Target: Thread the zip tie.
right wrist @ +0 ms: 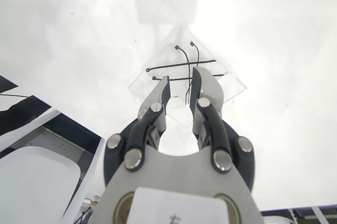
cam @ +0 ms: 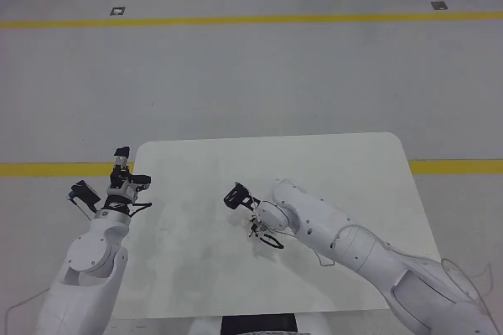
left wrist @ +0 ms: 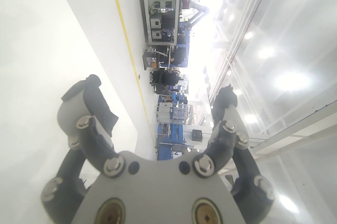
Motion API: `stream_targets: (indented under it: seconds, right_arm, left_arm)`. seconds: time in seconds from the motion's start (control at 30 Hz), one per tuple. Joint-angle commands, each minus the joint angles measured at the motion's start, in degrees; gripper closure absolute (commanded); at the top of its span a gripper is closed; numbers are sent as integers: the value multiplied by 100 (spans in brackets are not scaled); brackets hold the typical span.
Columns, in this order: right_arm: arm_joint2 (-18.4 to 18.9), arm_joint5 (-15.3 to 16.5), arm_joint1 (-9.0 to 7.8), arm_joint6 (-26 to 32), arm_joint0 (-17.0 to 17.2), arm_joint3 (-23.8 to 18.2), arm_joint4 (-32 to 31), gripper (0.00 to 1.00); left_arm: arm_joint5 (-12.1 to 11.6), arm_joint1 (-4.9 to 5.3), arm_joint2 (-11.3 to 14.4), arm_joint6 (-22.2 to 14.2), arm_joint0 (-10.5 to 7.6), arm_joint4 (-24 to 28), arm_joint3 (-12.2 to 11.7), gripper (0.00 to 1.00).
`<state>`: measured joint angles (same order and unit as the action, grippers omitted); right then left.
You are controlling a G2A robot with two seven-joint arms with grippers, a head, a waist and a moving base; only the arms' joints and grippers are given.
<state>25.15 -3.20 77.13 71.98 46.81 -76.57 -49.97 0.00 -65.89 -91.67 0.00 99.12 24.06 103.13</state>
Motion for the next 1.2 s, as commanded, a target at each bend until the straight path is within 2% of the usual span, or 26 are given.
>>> stream_targets:
  seconds: [0.0, 0.3, 0.43, 0.97, 1.17]
  right_arm:
    - [-8, -23, 24, -7, 10, 34, -60, 82]
    - [-14, -46, 121, 1, 33, 182, -246, 82]
    - [-9, -45, 155, 3, 46, 223, -357, 87]
    - [46, -89, 283, 38, 142, 358, -775, 95]
    - [102, -59, 326, 26, 186, 450, -839, 92]
  left_arm:
    - [0, 0, 0, 0, 0, 0, 0, 0]
    - [0, 0, 0, 0, 0, 0, 0, 0]
    - [0, 0, 0, 0, 0, 0, 0, 0]
    - [0, 0, 0, 0, 0, 0, 0, 0]
    - [0, 0, 0, 0, 0, 0, 0, 0]
